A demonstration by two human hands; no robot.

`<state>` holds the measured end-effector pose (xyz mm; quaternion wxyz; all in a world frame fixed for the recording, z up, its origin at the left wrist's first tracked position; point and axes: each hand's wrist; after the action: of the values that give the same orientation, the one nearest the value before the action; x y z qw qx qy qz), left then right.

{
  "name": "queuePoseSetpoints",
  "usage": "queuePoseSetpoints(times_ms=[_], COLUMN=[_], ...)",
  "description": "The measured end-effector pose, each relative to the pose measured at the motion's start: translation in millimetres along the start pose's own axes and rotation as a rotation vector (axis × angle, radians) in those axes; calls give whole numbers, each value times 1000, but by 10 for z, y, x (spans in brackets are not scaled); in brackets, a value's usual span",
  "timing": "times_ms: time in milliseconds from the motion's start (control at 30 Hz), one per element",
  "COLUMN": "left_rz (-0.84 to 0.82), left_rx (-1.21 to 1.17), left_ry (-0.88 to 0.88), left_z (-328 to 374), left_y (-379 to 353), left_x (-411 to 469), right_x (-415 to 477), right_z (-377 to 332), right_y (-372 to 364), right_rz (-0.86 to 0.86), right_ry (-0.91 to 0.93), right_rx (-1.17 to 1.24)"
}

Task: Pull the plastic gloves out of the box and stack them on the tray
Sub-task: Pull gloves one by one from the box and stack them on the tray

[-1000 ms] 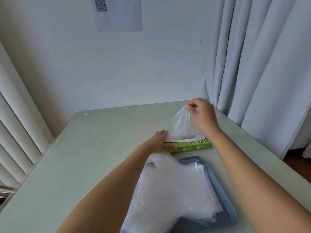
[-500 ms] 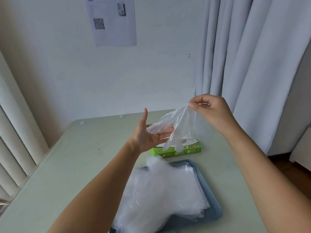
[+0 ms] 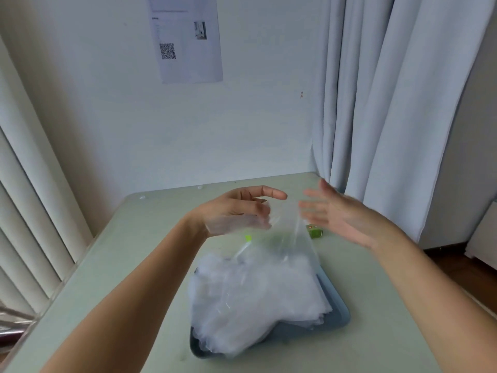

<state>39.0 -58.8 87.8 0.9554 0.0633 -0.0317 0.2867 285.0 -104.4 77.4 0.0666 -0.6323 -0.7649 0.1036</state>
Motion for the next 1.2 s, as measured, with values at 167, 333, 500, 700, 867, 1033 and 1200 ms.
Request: queuePoseSetpoints(times_ms=[167,333,500,700,867,1033,1200], left_rz=[-115,-72,95,71,63,311,419], left_rx=[195,359,523,436,274,-4,78], left_ry=[-53,-55,91,301,349,356,534], left_z=[295,511,447,152,-98,-165,-346], left_y=[-91,-128,-36,-81,-224,-221,-69], left_x=[-299,-506,-668,-778,-749,-674,-616], right_x=[7,-79,-241,-395,-368,-223,36], right_z=[534,797,615,328,304,381,751], right_y=[-1,-235,-350,-454,-553,-506,-375], right_rz=[-296,-541,-194,-16,-9,199,235], right_ry=[-376,-265,86,304,349,274,153], right_rx=[157,380,436,33,-130,-315,-595])
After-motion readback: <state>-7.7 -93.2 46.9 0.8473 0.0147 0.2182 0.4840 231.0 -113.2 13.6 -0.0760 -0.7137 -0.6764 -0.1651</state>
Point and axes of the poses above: each hand's wrist, its own x-axis towards the middle knuckle, its own y-axis out of the back of the hand, z = x × y, and after that the axes turned 10 degrees about x, right-handed
